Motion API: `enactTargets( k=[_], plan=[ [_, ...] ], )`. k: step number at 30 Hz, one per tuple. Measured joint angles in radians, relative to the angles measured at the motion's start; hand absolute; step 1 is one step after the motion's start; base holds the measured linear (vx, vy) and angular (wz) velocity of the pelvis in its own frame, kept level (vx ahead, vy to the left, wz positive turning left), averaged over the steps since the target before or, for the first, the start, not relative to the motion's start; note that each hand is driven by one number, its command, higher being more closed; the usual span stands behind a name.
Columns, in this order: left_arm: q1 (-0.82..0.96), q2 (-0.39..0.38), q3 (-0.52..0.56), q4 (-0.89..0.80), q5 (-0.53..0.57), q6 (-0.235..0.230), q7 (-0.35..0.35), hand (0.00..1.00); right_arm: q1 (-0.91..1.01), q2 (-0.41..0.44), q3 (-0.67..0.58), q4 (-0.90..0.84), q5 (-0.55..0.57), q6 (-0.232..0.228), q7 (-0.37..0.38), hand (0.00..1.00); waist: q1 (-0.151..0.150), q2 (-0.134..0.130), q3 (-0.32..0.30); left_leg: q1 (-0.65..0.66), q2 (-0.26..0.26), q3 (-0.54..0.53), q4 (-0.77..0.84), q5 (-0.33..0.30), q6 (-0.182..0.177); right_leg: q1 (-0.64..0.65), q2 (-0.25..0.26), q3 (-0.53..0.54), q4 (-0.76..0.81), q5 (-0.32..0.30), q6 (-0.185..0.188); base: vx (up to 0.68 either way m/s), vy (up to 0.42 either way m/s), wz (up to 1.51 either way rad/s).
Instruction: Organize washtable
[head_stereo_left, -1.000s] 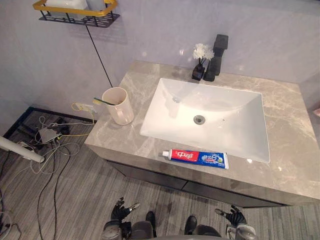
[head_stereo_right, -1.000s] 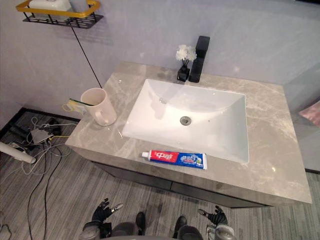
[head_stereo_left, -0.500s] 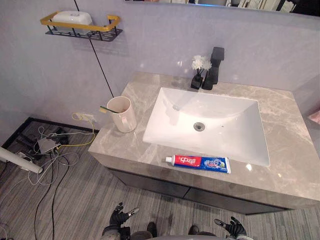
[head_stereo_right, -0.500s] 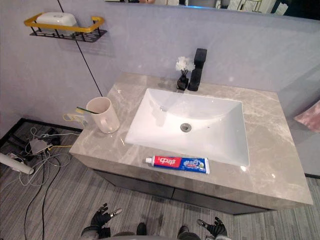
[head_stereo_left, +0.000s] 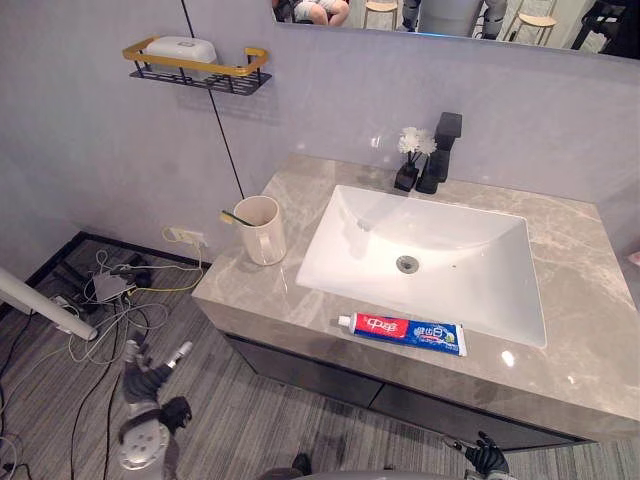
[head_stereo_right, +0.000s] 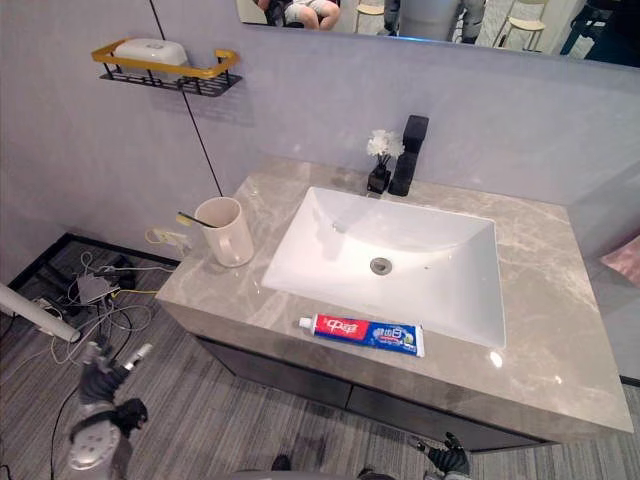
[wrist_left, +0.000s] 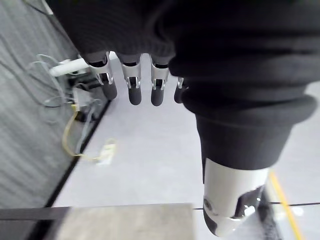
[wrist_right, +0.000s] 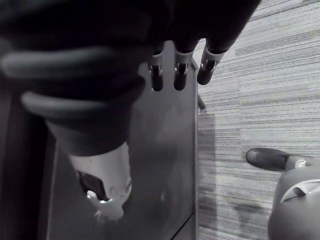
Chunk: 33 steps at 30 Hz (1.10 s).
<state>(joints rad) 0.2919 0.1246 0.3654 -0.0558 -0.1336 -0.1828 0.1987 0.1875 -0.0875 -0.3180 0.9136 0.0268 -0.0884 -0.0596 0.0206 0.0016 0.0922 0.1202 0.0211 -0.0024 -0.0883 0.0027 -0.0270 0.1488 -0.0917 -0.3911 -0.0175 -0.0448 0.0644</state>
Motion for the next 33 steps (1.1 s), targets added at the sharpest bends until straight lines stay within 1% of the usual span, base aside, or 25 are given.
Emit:
enactTargets(
  k=[2, 5, 6, 8, 9, 11, 14, 17, 18, 21, 24, 26, 27, 29, 30, 31, 32, 33],
  plan=[
    [-0.011, -0.003, -0.003, -0.125, 0.034, -0.019, 0.017, 0.00, 0.001, 0.006, 0.002, 0.001, 0.000, 0.000, 0.010, 0.00, -0.001, -0.001, -0.008, 0.001, -0.001, 0.000, 0.006, 0.000, 0.000, -0.002, -0.002, 0.000, 0.016, -0.010, 0.003, 0.08, 0.006, 0.02],
    [-0.053, -0.003, -0.009, -0.248, 0.090, -0.040, 0.047, 0.00, 0.001, 0.005, 0.002, 0.003, 0.000, 0.000, 0.019, 0.00, -0.001, -0.001, -0.009, 0.003, -0.004, -0.001, 0.013, -0.001, 0.000, -0.001, -0.005, 0.000, 0.032, -0.023, 0.002, 0.05, 0.009, 0.04],
    [-0.055, -0.003, -0.010, -0.253, 0.090, -0.041, 0.047, 0.00, 0.001, 0.005, 0.002, 0.004, 0.000, 0.000, 0.020, 0.00, -0.001, -0.001, -0.009, 0.003, -0.004, -0.001, 0.014, -0.001, 0.000, -0.001, -0.005, 0.000, 0.033, -0.024, 0.001, 0.00, 0.000, 0.00],
    [-0.084, 0.001, -0.046, -0.364, 0.146, -0.063, 0.073, 0.00, 0.000, 0.004, 0.002, 0.011, 0.000, -0.002, 0.023, 0.00, -0.001, 0.004, -0.012, 0.003, -0.004, -0.007, 0.018, -0.002, -0.001, -0.001, -0.004, 0.005, 0.036, -0.027, -0.001, 0.00, 0.000, 0.00],
    [-0.086, 0.002, -0.058, -0.385, 0.158, -0.068, 0.075, 0.00, 0.000, 0.003, 0.002, 0.014, 0.000, -0.002, 0.023, 0.00, -0.001, 0.006, -0.013, 0.003, -0.004, -0.008, 0.018, -0.002, -0.001, -0.001, -0.003, 0.005, 0.037, -0.028, -0.003, 0.00, 0.000, 0.00],
    [-0.096, 0.013, -0.115, -0.457, 0.216, -0.077, 0.088, 0.00, -0.001, 0.002, 0.002, 0.033, 0.000, -0.004, 0.027, 0.00, -0.004, 0.015, -0.017, 0.011, -0.003, -0.009, 0.019, -0.003, -0.001, 0.000, -0.002, 0.007, 0.054, -0.038, -0.005, -0.02, -0.006, 0.00],
    [-0.098, 0.029, -0.170, -0.531, 0.266, -0.095, 0.088, 0.00, 0.001, 0.002, 0.011, 0.055, 0.000, -0.005, 0.039, 0.00, -0.006, 0.022, -0.022, 0.019, 0.003, -0.013, 0.023, -0.006, -0.005, 0.000, 0.000, 0.010, 0.075, -0.054, -0.009, -0.05, -0.025, -0.01],
    [-0.100, 0.060, -0.191, -0.590, 0.307, -0.114, 0.087, 0.00, 0.011, 0.000, 0.023, 0.059, 0.000, -0.006, 0.042, 0.00, -0.007, 0.025, -0.024, 0.019, 0.013, -0.012, 0.028, -0.007, -0.007, -0.006, 0.004, 0.014, 0.090, -0.062, -0.017, -0.05, -0.031, -0.03],
    [-0.106, 0.077, -0.215, -0.615, 0.324, -0.116, 0.085, 0.00, 0.012, -0.003, 0.025, 0.066, 0.000, -0.006, 0.042, 0.00, -0.007, 0.025, -0.024, 0.017, 0.017, -0.013, 0.032, -0.007, -0.007, -0.006, 0.005, 0.014, 0.092, -0.061, -0.016, -0.04, -0.024, -0.02],
    [-0.123, 0.099, -0.265, -0.637, 0.336, -0.129, 0.083, 0.00, 0.009, -0.020, 0.062, 0.084, 0.000, -0.014, 0.042, 0.00, -0.008, 0.028, -0.026, 0.016, 0.025, -0.009, 0.034, -0.010, -0.012, -0.014, 0.010, 0.020, 0.103, -0.064, -0.020, -0.03, -0.036, -0.05],
    [-0.126, 0.137, -0.344, -0.667, 0.341, -0.139, 0.047, 0.00, 0.008, -0.023, 0.078, 0.084, 0.000, -0.017, 0.042, 0.00, -0.010, 0.028, -0.027, 0.016, 0.033, -0.004, 0.035, -0.009, -0.019, -0.016, 0.019, 0.026, 0.102, -0.065, -0.022, 0.00, -0.026, -0.06],
    [-0.153, 0.162, -0.432, -0.668, 0.340, -0.142, 0.007, 0.00, 0.008, -0.031, 0.100, 0.088, 0.000, -0.017, 0.043, 0.00, -0.011, 0.029, -0.027, 0.016, 0.037, -0.003, 0.035, -0.008, -0.021, -0.016, 0.022, 0.027, 0.102, -0.066, -0.023, 0.00, -0.015, -0.01],
    [-0.161, 0.166, -0.458, -0.668, 0.340, -0.142, -0.003, 0.00, 0.007, -0.033, 0.104, 0.089, 0.000, -0.017, 0.043, 0.00, -0.012, 0.029, -0.027, 0.016, 0.037, -0.003, 0.035, -0.008, -0.021, -0.017, 0.023, 0.027, 0.102, -0.066, -0.023, 0.00, 0.000, 0.00],
    [-0.184, 0.176, -0.589, -0.658, 0.337, -0.144, -0.048, 0.00, 0.004, -0.037, 0.114, 0.089, 0.000, -0.017, 0.043, 0.00, -0.016, 0.028, -0.026, 0.017, 0.038, 0.001, 0.035, -0.007, -0.021, -0.018, 0.024, 0.031, 0.102, -0.066, -0.023, 0.02, -0.006, -0.04],
    [-0.187, 0.176, -0.616, -0.653, 0.337, -0.144, -0.062, 0.00, 0.002, -0.039, 0.121, 0.089, 0.000, -0.017, 0.043, 0.00, -0.017, 0.028, -0.026, 0.017, 0.038, 0.002, 0.035, -0.007, -0.021, -0.018, 0.024, 0.031, 0.102, -0.066, -0.023, 0.02, 0.002, -0.04],
    [-0.191, 0.176, -0.662, -0.635, 0.337, -0.143, -0.086, 0.00, -0.004, -0.039, 0.132, 0.089, 0.000, -0.017, 0.043, 0.00, -0.026, 0.027, -0.026, 0.017, 0.038, 0.003, 0.034, -0.008, -0.022, -0.019, 0.024, 0.032, 0.102, -0.066, -0.023, 0.00, 0.000, 0.00],
    [-0.199, 0.176, -0.699, -0.609, 0.338, -0.142, -0.107, 0.00, -0.006, -0.038, 0.138, 0.089, 0.000, -0.017, 0.044, 0.00, -0.034, 0.021, -0.022, 0.017, 0.037, 0.005, 0.034, -0.009, -0.023, -0.020, 0.023, 0.034, 0.102, -0.066, -0.023, 0.02, 0.004, -0.03],
    [-0.205, 0.176, -0.718, -0.592, 0.339, -0.141, -0.115, 0.00, -0.008, -0.038, 0.141, 0.089, -0.001, -0.017, 0.044, 0.00, -0.035, 0.020, -0.021, 0.016, 0.037, 0.006, 0.034, -0.009, -0.023, -0.021, 0.023, 0.035, 0.102, -0.066, -0.023, 0.02, 0.006, -0.06]
  ],
)
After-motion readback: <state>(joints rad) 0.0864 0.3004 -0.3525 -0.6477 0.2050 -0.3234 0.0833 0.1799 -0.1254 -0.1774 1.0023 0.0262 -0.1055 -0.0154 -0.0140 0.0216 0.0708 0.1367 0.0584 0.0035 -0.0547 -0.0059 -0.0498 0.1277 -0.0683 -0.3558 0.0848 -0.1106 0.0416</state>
